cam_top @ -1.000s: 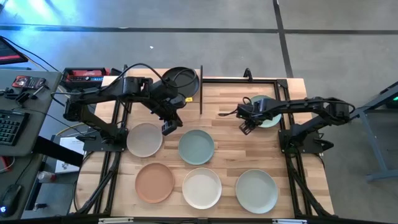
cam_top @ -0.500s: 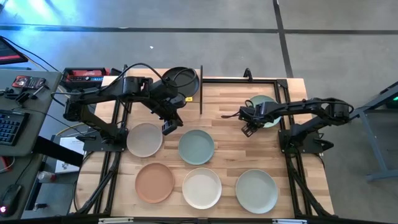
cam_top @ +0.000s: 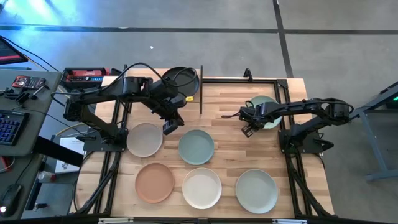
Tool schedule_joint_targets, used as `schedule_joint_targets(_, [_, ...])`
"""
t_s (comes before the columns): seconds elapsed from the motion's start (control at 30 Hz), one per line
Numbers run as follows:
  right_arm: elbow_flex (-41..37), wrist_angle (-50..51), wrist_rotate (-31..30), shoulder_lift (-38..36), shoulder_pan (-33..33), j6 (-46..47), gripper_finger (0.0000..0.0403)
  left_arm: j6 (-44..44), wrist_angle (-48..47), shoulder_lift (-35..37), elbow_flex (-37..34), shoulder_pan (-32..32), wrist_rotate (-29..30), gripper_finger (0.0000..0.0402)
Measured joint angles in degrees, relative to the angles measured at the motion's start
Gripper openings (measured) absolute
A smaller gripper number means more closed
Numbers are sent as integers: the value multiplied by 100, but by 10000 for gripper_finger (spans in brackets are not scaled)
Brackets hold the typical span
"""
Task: Place and stack plates onto a shelf
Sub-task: Stack the light green plate into the black plate on the shelf
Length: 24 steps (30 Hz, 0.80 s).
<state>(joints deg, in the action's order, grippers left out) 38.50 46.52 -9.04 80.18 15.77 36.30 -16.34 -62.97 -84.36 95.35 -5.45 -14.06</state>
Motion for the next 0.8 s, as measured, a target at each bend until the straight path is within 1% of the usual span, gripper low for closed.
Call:
schedule_joint_targets(0.13, [25,37,95,0,0,126,9,-68,-7,0,0,0,-2,47])
schedule_joint_targets(0.27, [325,295,205,0,-17,129,3,-154,-9,0,0,0,-2,47])
schedule_joint_targets(0.43, [997,853,143,2,-17,125,0,-155,-15,0,0,0,66,47])
schedule_joint_targets(0.6, [1711,1430,-81,2,-17,128,0,-160,-20,0,0,-4,397,47])
schedule_joint_targets(0.8, [2477,1947,-407,2,-137,128,0,-155,-24,0,0,-4,440,47])
